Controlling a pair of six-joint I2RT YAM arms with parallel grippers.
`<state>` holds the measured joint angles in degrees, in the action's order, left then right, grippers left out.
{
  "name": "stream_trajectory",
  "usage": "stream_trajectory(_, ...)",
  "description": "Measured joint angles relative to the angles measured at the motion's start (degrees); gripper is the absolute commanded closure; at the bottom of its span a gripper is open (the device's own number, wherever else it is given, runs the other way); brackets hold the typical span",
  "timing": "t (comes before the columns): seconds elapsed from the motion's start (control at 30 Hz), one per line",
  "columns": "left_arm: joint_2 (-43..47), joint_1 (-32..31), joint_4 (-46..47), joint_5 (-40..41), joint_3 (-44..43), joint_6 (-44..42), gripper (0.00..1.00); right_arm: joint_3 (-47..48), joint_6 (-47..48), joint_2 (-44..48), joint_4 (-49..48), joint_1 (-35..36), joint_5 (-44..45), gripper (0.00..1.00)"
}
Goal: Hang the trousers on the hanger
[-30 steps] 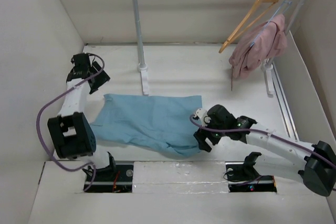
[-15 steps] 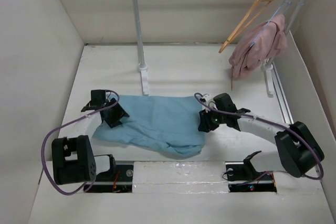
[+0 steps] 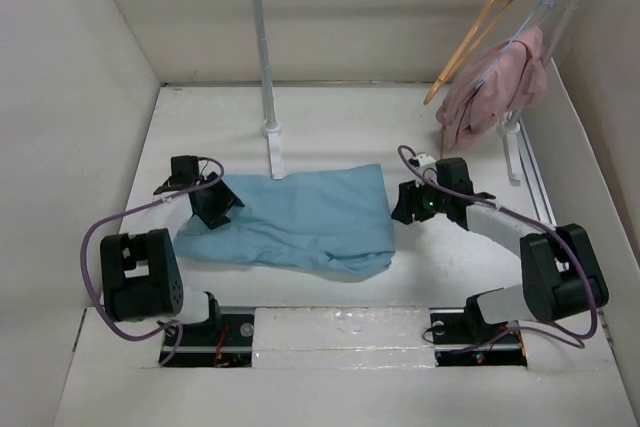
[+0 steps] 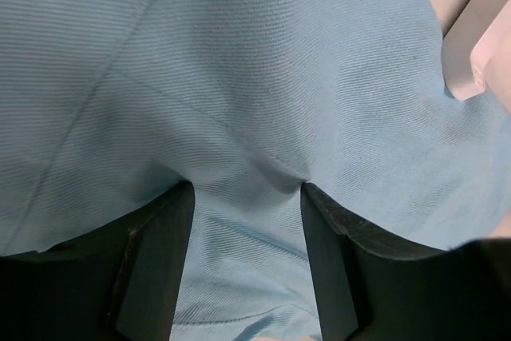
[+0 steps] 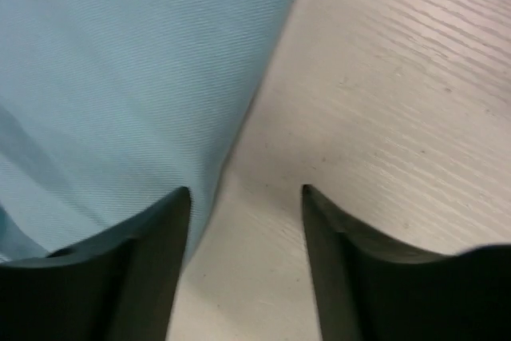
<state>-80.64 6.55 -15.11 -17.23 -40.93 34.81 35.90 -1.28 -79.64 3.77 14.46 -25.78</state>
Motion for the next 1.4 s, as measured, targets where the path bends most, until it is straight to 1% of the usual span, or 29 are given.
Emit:
stream_trajectory(0.03, 1.09, 0.02, -0.42, 0.92, -0.02, -0.35, 0.47, 0.37, 0.85, -0.04, 0.79, -0.35, 0.35, 0.27)
stream_trajectory(0.1, 4.42, 0.17, -2.40, 2.95, -0.37, -1.22, 0.48, 1.27, 2.75, 0.55, 3.78, -0.09, 1.07, 0.21)
stream_trajectory(0.13, 6.43, 0.13, -3.58, 3.78, -0.94, -1.60, 0.50, 1.66, 3.50, 1.49, 5.75, 0.28, 1.44, 0.16)
stream_trajectory(0.2, 11.34, -0.55, -6.45, 6.23, -3.50, -2.36, 0.63, 3.13, 4.76, 5.38, 11.39, 1.38, 2.43, 0.11)
stream_trajectory(0.23, 13.92, -1.11, -7.54, 7.08, -5.51, -2.78, 0.74, 4.59, 5.16, 8.22, 14.58, 1.99, 2.91, 0.10)
stream_trajectory(0.27, 16.28, -1.55, -8.00, 7.58, -7.67, -3.21, 0.93, 6.62, 5.42, 11.26, 17.42, 2.71, 3.17, 0.13)
stream_trajectory(0.3, 18.53, -1.90, -8.28, 7.69, -9.86, -3.54, 1.00, 9.25, 5.57, 14.29, 19.56, 3.26, 3.30, 0.20)
stream_trajectory(0.33, 20.55, -2.19, -8.28, 7.87, -11.89, -3.98, 1.00, 12.48, 5.64, 17.00, 21.00, 3.76, 3.34, 0.45)
stream_trajectory(0.37, 22.32, -2.29, -8.22, 7.74, -13.66, -4.39, 1.00, 16.44, 5.84, 19.12, 22.29, 4.28, 3.28, 0.73)
stream_trajectory(0.4, 23.76, -2.38, -8.22, 7.32, -15.21, -4.52, 1.00, 21.24, 5.81, 20.44, 23.34, 4.63, 2.97, 0.90)
stream_trajectory(0.43, 24.79, -2.47, -8.15, 6.71, -16.48, -4.57, 1.00, 25.81, 5.62, 21.00, 23.67, 4.85, 2.86, 1.00)
stream_trajectory(0.5, 25.57, -2.49, -7.78, 4.87, -17.92, -4.61, 1.00, 37.83, 5.55, 20.11, 24.59, 5.18, 3.17, 1.00)
stream_trajectory(0.53, 25.79, -2.49, -7.58, 3.80, -18.21, -4.61, 1.00, 43.82, 5.66, 18.93, 24.22, 5.20, 3.58, 0.95)
stream_trajectory(0.6, 25.55, -2.69, -7.50, 2.05, -18.25, -4.61, 1.00, 54.73, 5.99, 15.52, 24.20, 4.70, 5.92, 0.89)
stream_trajectory(0.63, 25.03, -2.89, -7.56, 1.31, -18.25, -4.61, 1.00, 59.93, 6.10, 13.57, 24.30, 4.07, 7.21, 0.81)
stream_trajectory(0.7, 23.93, -4.63, -7.28, 1.62, -18.29, -4.63, 1.00, 69.13, 6.05, 9.25, 24.72, 1.86, 10.10, 0.63)
stream_trajectory(0.73, 23.15, -6.19, -7.32, 2.36, -18.71, -4.70, 1.00, 73.50, 5.99, 6.69, 25.07, 0.15, 11.61, 0.48)
stream_trajectory(0.77, 22.10, -8.15, -7.43, 3.37, -19.65, -4.79, 1.00, 77.29, 5.86, 4.07, 25.22, -1.49, 13.22, 0.42)
stream_trajectory(0.8, 20.81, -10.54, -7.72, 5.27, -21.11, -5.01, 1.00, 80.35, 5.84, 1.44, 25.73, -2.95, 14.25, 0.39)
stream_trajectory(0.87, 17.11, -16.72, -7.80, 9.86, -25.99, -5.75, 1.00, 85.20, 4.85, -3.23, 26.49, -6.23, 14.67, 0.30)
stream_trajectory(0.9, 15.58, -19.52, -7.17, 11.65, -28.13, -6.12, 1.00, 87.06, 4.83, -6.47, 26.51, -8.09, 14.67, 0.30)
stream_trajectory(0.93, 14.53, -23.19, -7.04, 14.29, -29.94, -6.51, 1.00, 87.34, 3.98, -8.96, 26.88, -9.55, 13.94, 0.28)
stream_trajectory(1.0, 13.88, -28.33, -6.80, 18.64, -32.04, -7.30, 1.00, 87.19, 2.45, -13.68, 28.24, -11.69, 12.74, 0.27)
stream_trajectory(1.1, 14.78, -33.38, -6.64, 22.05, -32.04, -8.09, 1.00, 86.31, 1.20, -18.64, 31.06, -13.07, 12.87, 0.27)
stream_trajectory(1.23, 17.27, -33.90, -6.12, 23.76, -27.54, -8.41, 1.00, 81.18, 0.37, -18.60, 32.72, -13.42, 13.97, 0.27)
stream_trajectory(1.3, 18.34, -33.79, -6.58, 24.28, -25.07, -8.41, 0.97, 78.55, 0.07, -17.22, 31.80, -13.42, 14.78, 0.27)
stream_trajectory(1.4, 18.67, -33.81, -7.28, 24.33, -23.67, -8.44, 0.94, 74.05, -0.79, -13.92, 30.47, -13.42, 15.52, 0.26)
